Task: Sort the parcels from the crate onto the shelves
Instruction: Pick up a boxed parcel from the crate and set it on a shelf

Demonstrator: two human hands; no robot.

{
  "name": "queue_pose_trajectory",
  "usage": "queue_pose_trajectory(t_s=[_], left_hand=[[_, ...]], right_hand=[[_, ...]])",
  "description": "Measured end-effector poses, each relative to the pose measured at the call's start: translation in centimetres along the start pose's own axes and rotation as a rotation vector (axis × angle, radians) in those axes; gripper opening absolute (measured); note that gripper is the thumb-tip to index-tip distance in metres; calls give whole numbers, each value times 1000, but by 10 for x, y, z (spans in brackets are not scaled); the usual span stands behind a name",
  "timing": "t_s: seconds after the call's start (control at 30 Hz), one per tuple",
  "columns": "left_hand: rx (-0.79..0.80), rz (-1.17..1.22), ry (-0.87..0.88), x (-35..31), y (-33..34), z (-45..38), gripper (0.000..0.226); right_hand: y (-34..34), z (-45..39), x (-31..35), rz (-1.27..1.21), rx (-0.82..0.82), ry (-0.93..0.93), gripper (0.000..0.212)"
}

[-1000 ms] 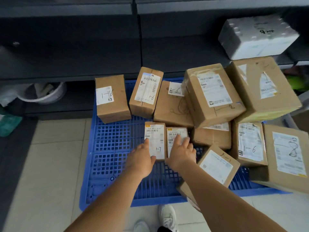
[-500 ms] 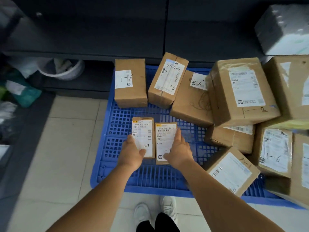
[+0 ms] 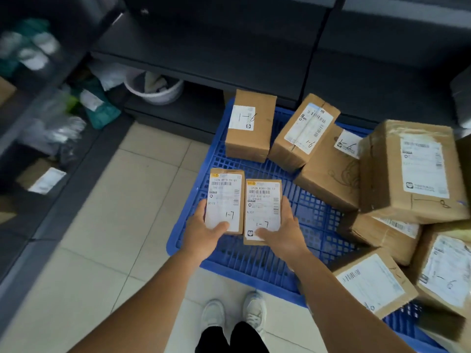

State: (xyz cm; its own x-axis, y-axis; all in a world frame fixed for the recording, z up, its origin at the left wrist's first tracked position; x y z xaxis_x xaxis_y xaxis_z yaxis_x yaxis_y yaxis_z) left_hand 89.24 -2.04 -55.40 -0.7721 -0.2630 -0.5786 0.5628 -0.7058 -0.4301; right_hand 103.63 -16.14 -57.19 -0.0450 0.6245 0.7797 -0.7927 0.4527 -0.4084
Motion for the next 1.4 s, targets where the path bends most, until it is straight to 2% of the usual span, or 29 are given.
queue_pose_trajectory(t_s=[0.13,0.3,0.57,0.73,0.97,1.13,1.3,1.4], left_hand=[[-66,165,68,-14,-38,32,54],[-161,318,114,-21,-93,76,58],[-376,575,169,6,-200,142,63],[-527,682,168,51,-276,190,64],[-711,728,135,151,-384,268,67],[-802,747,127,223,-452,322,51],[-897,807,71,286,-505,365,63],[-945,821,40,314,-530,385,61]], right_hand=[[-6,15,52,-47,29,-144,97],[-4,34,123,-108,101,-324,83],[54,80,235,-118,212,-543,79],[119,132,295,-108,315,-637,76],[240,230,358,-104,444,-763,69],[331,292,387,-114,523,-812,68],[407,346,413,-101,609,-839,68],[444,370,427,-77,649,-869,66]])
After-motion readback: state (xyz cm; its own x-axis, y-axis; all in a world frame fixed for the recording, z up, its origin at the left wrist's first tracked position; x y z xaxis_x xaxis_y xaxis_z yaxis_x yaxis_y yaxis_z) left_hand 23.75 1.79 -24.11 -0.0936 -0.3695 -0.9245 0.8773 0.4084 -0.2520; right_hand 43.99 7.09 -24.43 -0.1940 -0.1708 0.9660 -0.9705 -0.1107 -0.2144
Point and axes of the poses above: each hand's wrist, its own z-axis away from the middle knuckle, its own y-axis out of the palm, x = y × z, the point moved 4 cm from there along -z, towards the middle knuckle, and after that the axes turned 12 degrees about -y, right-handed, at the moved point
